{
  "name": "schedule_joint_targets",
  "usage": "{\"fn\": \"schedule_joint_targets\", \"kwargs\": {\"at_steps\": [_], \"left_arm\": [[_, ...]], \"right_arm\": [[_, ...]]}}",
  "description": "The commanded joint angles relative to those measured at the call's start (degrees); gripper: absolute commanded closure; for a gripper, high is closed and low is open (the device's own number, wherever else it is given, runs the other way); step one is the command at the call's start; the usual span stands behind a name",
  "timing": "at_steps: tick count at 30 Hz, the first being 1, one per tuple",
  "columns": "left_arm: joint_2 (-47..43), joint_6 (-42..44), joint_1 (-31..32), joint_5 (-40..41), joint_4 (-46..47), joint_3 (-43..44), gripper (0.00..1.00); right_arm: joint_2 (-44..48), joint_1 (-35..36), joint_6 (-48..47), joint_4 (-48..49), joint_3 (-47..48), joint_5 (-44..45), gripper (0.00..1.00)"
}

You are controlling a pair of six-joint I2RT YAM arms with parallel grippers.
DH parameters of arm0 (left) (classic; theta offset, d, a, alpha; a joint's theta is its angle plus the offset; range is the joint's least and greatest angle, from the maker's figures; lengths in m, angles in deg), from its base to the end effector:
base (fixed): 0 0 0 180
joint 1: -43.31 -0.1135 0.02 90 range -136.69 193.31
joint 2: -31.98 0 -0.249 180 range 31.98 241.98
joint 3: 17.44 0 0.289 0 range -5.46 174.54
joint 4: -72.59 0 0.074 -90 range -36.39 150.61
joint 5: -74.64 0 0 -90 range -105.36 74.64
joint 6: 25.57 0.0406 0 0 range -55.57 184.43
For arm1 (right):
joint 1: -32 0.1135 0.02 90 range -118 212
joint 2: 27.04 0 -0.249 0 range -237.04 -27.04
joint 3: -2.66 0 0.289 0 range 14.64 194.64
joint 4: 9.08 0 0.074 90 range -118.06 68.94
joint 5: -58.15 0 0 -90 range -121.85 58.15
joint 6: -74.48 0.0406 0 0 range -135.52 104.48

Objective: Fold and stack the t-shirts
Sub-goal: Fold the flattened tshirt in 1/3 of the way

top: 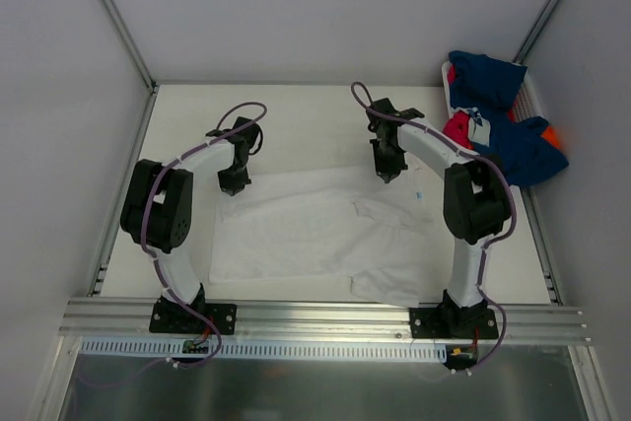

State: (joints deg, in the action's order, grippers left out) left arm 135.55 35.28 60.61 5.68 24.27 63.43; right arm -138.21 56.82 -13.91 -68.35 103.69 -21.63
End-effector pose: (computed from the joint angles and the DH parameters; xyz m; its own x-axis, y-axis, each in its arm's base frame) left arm 0.3685 -0.0995 0.1382 -0.8694 -0.2054 -0.4494 -0.2947 0.9455 0.1381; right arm 0.3974 0.1758 0.1881 -0.8593 -0.3670 -0.3562 -0.3325 0.9301 -0.1561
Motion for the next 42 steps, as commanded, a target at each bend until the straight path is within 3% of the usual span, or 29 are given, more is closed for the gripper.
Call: {"fn": "schedule_joint_targets", "kwargs": {"at_steps": [1, 16, 25, 33, 42], "left_arm": [[0.8, 0.6, 0.4, -0.7, -1.1, 2.2, 1.0], [6.6, 2.3, -1.1, -1.9, -1.1, 6.0, 1.0], [12.6, 4.3, -4.9, -5.6, -1.6, 12.8, 1.0], [21.7, 6.4, -7.8, -7.9, -5.0, 28.6, 1.0], [32.3, 7.7, -9.7, -9.6, -9.8, 46.7, 1.0]], "right_arm": [[-3.1, -1.0, -1.2, -1.2, 4.3, -3.3, 1.0], [-11.8, -4.6, -2.6, -0.7, 5.7, -4.6, 1.0], [-18.7, -6.2, -2.7, -5.4, 17.8, -6.5, 0.99], [-31.2, -8.4, -3.3, -13.6, 40.0, -9.2, 1.0], [-35.7, -12.2, -3.4, -11.5, 48.0, -16.2, 1.0]]}}
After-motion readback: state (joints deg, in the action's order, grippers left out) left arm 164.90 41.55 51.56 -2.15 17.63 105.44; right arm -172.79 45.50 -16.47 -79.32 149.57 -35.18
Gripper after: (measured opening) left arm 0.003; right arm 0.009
